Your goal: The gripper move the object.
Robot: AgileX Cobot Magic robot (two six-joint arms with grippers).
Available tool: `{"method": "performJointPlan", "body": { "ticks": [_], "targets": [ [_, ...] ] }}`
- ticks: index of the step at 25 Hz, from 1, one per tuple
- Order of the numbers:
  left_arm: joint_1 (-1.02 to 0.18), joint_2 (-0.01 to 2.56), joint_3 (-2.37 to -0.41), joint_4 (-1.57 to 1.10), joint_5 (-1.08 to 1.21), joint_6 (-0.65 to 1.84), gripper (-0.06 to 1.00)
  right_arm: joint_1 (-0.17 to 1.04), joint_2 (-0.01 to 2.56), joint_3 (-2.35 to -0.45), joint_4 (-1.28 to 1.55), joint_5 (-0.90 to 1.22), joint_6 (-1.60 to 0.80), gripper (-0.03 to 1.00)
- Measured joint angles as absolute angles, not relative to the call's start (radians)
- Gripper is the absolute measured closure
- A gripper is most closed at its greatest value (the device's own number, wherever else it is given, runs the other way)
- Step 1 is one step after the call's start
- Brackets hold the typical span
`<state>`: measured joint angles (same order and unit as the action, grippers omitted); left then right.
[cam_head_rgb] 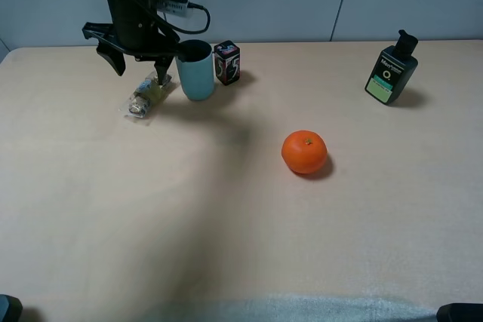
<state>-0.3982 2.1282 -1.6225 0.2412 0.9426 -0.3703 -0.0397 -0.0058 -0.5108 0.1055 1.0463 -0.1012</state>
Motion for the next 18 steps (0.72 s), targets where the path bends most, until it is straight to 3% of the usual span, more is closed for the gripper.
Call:
{"method": "performJointPlan", "body": {
  "ticks": [9,18],
  "targets": [
    [-0.398,1.961,-1.590,0.242,1.015,-0.335,0.23,-0.040,-0.006,-0.511,0.106,1.046,-0.101,0.35],
    [-0.366,1.750,-1.392,0.258,1.018,-0.331,0.23,-0.040,-0.006,-0.511,0.106,1.046,-0.101,0.35]
  ]
}}
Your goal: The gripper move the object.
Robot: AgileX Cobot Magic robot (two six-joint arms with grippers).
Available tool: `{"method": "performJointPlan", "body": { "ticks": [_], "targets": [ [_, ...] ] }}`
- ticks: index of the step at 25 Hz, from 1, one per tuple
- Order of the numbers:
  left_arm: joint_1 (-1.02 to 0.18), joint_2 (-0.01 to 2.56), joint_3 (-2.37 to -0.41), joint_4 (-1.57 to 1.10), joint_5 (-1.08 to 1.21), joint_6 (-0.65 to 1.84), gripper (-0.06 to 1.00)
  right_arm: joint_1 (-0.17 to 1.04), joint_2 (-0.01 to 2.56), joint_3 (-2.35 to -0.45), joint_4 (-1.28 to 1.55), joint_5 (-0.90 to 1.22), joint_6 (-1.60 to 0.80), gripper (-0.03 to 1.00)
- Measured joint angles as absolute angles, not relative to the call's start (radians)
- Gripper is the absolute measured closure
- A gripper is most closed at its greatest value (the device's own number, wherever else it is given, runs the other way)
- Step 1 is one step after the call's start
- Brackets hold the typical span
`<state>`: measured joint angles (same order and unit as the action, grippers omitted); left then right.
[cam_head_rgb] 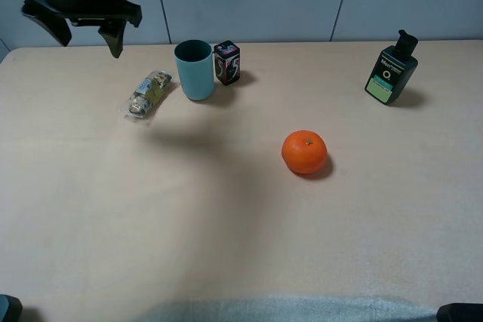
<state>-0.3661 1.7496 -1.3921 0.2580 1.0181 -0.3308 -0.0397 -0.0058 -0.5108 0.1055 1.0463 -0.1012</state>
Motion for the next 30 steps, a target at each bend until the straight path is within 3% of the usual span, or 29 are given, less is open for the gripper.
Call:
{"method": "performJointPlan", "body": {
  "ticks": [15,30],
  "targets": [
    [-0.072,1.277,-0.984,0.263,1.011,-0.245,0.23,-0.040,-0.006,-0.511,0.106,1.046,-0.101,0.35],
    [-0.026,0.822,-0.662,0.115,1.014,-0.102,0.23,-0.040,-0.006,-0.511,0.106,1.046,-0.101,0.35]
  ]
}}
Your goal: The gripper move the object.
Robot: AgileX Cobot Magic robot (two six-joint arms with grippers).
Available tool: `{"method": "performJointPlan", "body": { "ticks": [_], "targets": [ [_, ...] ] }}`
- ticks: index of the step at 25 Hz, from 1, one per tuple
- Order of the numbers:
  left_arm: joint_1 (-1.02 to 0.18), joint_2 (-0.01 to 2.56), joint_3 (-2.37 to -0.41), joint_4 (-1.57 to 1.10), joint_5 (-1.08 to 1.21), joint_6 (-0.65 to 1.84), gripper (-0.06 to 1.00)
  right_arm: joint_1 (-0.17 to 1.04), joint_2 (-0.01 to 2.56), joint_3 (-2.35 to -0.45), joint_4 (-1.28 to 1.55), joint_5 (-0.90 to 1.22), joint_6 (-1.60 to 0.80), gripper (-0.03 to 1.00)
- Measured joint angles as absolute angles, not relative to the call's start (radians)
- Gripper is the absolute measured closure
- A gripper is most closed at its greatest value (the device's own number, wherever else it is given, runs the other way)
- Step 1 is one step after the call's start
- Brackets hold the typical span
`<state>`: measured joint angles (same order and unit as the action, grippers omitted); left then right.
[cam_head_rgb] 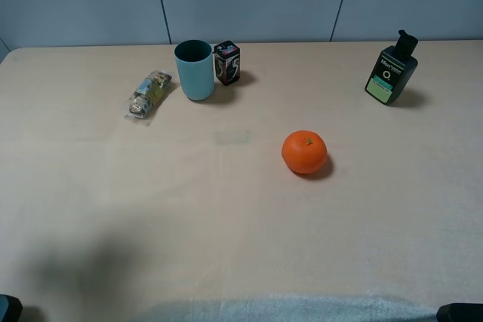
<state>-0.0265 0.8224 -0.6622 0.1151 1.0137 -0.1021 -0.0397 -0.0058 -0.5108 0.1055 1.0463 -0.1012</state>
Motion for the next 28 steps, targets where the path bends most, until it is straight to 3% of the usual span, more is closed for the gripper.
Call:
{"method": "performJointPlan", "body": {
  "ticks": [16,28],
  "targets": [
    [-0.026,0.420,-0.498,-0.015,1.048,0.054,0.23,-0.040,-0.006,-0.511,0.106,1.046,-0.101,0.35],
    [-0.026,0.159,-0.488,-0.018,1.052,0.096,0.23,-0.040,-0.006,-0.511,0.106,1.046,-0.101,0.35]
  ]
}}
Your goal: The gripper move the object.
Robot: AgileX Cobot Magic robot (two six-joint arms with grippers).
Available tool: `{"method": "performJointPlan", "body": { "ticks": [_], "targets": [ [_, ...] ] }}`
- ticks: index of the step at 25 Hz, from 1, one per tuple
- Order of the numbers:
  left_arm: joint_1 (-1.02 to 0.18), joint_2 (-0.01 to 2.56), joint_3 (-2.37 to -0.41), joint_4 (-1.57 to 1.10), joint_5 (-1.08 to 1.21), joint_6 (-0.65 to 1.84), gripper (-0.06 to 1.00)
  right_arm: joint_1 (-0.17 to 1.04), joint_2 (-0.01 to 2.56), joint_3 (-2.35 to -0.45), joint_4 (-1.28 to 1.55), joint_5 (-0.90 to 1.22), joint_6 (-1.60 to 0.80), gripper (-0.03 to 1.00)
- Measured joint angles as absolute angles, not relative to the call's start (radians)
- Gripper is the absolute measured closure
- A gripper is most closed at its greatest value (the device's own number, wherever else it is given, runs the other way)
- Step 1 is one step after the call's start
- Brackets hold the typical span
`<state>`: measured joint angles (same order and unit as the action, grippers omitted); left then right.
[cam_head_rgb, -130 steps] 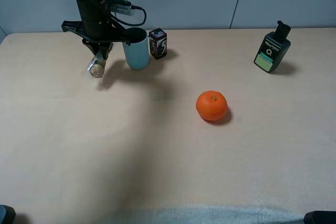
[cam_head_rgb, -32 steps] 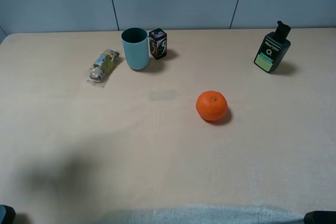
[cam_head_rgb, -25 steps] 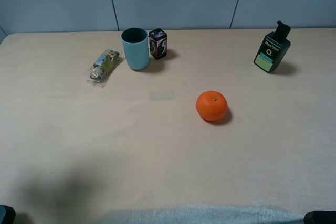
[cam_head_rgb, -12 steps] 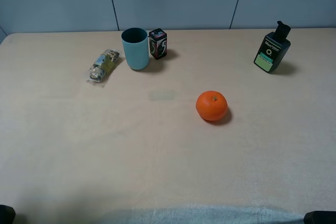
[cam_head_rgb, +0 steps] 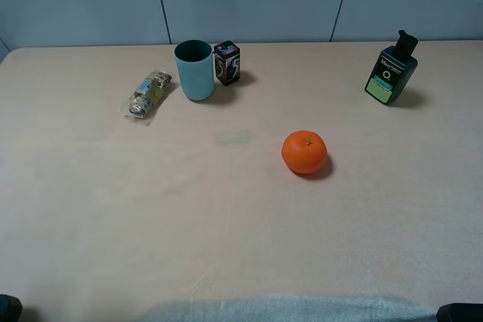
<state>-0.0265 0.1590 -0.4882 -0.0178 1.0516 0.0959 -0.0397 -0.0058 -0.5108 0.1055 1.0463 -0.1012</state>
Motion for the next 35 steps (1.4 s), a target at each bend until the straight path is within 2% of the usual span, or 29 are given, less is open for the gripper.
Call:
{"method": "performJointPlan", "body": {
  "ticks": [11,35],
  "targets": [
    [-0.026,-0.001,-0.488,-0.018,1.056,0.110,0.23,-0.040,-0.006,-0.511,0.106,1.046,-0.101,0.35],
    [-0.026,-0.006,-0.486,-0.018,1.056,0.113,0.23,-0.040,-0.006,-0.511,0.106,1.046,-0.101,0.35]
  ]
}}
